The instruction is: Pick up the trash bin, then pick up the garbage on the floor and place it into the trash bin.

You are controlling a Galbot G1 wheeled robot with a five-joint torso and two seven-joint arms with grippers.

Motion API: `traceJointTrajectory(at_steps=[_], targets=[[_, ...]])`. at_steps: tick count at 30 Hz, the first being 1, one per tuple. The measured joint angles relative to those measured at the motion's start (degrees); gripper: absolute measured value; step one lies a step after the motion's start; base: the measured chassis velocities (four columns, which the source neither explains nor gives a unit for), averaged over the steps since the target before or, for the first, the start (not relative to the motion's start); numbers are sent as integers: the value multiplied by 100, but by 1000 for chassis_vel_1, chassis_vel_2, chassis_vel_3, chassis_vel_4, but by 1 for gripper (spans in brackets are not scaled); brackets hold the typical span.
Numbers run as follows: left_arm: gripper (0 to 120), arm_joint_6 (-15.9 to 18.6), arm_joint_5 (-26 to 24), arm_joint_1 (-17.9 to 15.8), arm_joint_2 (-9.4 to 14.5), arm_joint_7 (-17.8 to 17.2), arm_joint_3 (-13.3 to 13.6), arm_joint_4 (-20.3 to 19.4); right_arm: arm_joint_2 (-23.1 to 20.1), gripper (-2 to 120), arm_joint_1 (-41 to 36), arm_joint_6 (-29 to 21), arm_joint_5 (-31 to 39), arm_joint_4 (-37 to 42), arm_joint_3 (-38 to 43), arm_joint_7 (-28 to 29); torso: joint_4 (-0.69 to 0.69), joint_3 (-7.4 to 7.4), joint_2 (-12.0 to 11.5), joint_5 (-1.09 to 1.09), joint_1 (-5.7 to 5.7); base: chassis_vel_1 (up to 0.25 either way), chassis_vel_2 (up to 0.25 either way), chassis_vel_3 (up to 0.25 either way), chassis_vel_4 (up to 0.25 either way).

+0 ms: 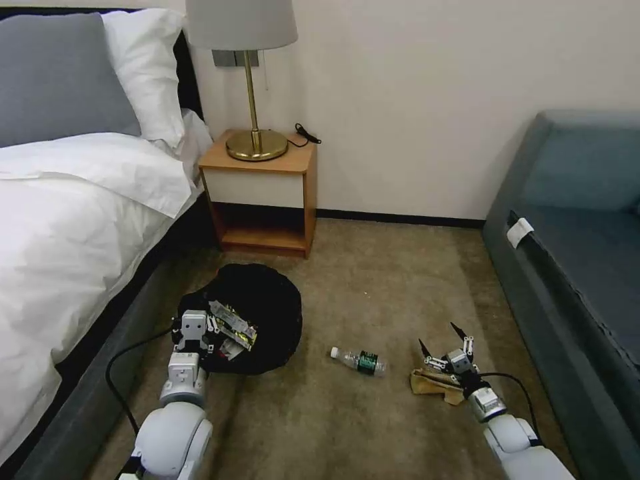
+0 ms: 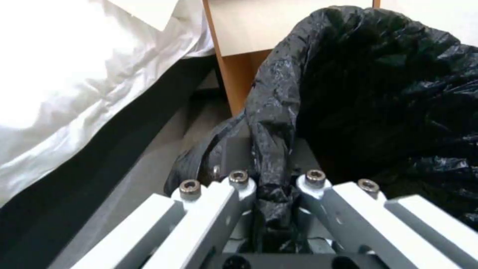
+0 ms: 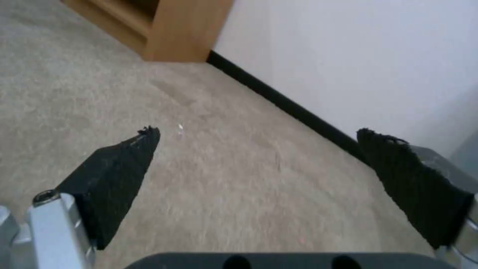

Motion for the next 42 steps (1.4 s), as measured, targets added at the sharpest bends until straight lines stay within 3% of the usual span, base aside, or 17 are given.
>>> traceJointTrajectory(at_steps=[12,25,31,42], targets=[[3,-24,2,-25,-6,1,-33,63,-464,100,325,-247,51,227,-978,-546,-1,0,0,0,-1,-39,25,27,-33],[3,-24,10,93,-5,-2,-124,-12,-867,100,1105,-1069,1102,658,-2696,-1467,1,0,0,-1,0,0,0,0,0],[3,-17,12,126,-10,-5,-173,-48,-1078,100,1036,-1684,1605,1214,-2918,-2134,0,0,0,0,0,0,0,0,0],[3,7,67,24,-104,-4,-67,1,-1211,100,932,-1870,1618,1284,-3002,-2859,-1,0,0,0,0,0,0,0,0]])
